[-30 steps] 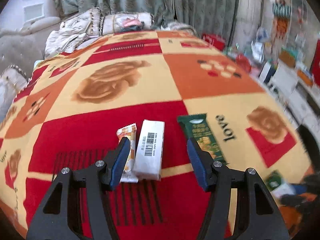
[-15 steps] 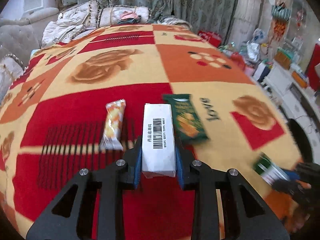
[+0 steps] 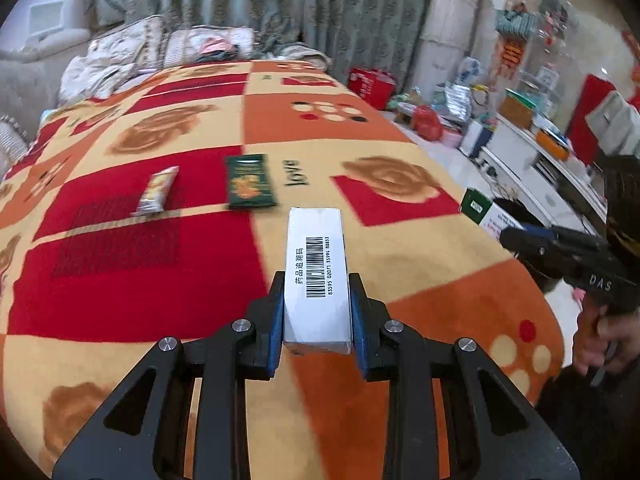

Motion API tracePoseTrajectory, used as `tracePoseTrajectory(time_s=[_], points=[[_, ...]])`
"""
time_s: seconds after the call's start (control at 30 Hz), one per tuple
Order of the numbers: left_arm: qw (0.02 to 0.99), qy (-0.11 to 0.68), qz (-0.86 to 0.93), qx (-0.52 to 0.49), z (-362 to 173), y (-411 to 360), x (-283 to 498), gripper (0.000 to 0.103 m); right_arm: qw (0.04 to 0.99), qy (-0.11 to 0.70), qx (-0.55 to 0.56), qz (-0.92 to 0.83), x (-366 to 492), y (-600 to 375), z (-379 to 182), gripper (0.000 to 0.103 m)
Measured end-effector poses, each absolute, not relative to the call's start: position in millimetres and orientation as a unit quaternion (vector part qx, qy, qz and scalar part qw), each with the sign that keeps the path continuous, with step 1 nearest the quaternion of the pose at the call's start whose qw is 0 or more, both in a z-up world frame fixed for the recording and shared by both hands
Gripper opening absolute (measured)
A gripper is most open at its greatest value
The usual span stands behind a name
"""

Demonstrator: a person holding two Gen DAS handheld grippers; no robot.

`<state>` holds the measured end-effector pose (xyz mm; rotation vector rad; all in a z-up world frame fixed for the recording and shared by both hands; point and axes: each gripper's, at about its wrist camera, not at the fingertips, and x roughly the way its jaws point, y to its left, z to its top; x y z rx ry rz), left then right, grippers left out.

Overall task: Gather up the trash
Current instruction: 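Carry both boxes over the black bin and open both tools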

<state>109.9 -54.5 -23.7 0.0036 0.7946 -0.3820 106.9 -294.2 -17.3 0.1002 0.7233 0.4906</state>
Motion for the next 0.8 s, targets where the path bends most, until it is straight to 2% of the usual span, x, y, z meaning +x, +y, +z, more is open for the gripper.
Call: tracePoseTrajectory(time_s=[0.8], points=[[0.873,0.376,-0.303,0.069,-14,-207,102,0.026,0.935,0.328,0.134,0.015,82,-428,-20,0.020]])
